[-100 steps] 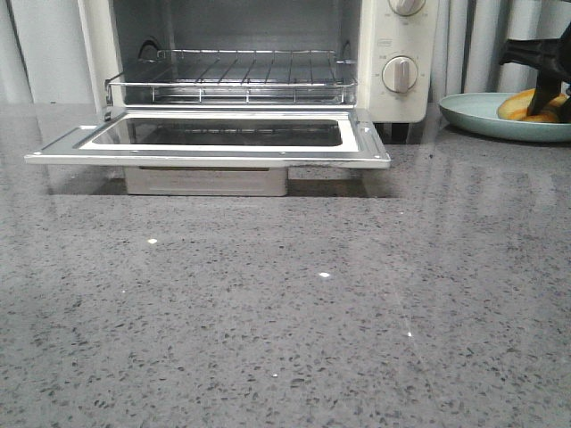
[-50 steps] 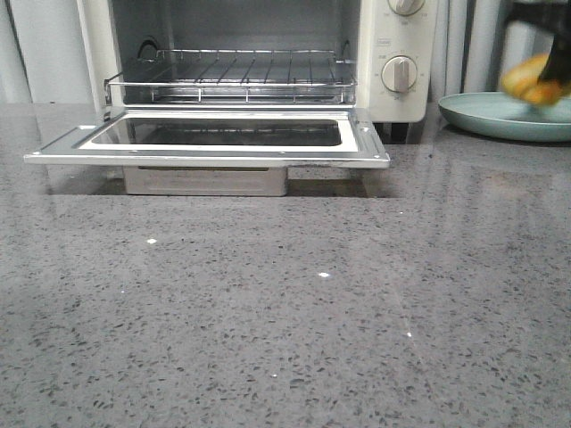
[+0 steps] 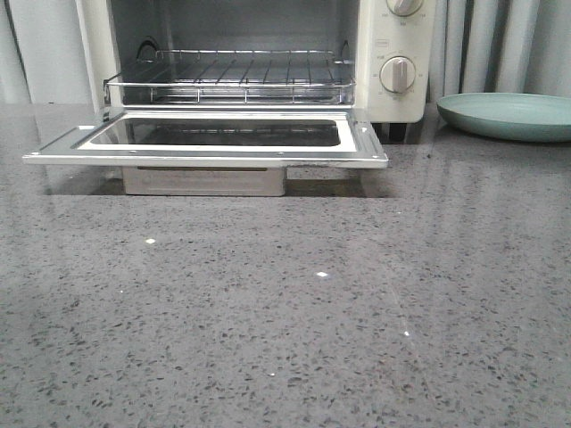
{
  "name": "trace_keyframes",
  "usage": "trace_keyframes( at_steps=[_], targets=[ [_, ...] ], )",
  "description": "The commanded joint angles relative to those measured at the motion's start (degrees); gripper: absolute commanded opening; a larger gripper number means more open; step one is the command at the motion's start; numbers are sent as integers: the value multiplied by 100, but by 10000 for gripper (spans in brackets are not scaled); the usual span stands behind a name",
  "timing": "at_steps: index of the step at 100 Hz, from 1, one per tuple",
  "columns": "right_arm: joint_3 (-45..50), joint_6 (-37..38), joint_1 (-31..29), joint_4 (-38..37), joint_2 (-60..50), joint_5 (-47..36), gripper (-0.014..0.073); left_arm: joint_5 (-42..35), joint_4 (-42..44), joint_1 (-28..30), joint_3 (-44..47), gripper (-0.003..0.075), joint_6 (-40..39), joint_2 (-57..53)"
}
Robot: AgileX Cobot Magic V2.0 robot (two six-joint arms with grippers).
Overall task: Put bread in oven
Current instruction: 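Grasp the croissant with the right gripper and lift it, then carry the croissant into the oven and release it on the rack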
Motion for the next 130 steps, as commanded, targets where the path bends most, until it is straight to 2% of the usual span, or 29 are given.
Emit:
trace_keyframes(
  at_steps=[1,8,18,35,60,81,122,130],
  targets=[
    [-208,-112,582,-28,-331,-481,-69,-530,-170,3,-134,-21,2,19],
    [-208,-167,1117,-28,-290,-481,-69,-556,-170,3,-134,-21,2,19],
    [-208,-635,1845,-28,-42,-481,-69,-556,-170,3,-134,-21,2,19],
    [-208,-920,2378,-28,759,-504,-69,-556,-170,3,-134,-21,2,19],
    [-208,-925,2285,-431,1707,-650,-69,-556,-170,3,-134,-21,2,19],
    [-230,-925,1883,-445,2154,-1355,-69,-545,-199,3,-134,-21,2,19],
    [-1280,-925,1546,-445,2821,-1151,-66,-507,-298,3,-134,-21,2,19],
    [-1410,-925,1546,-445,2946,-1050,-20,-507,-298,3,-134,-21,2,19]
  ],
)
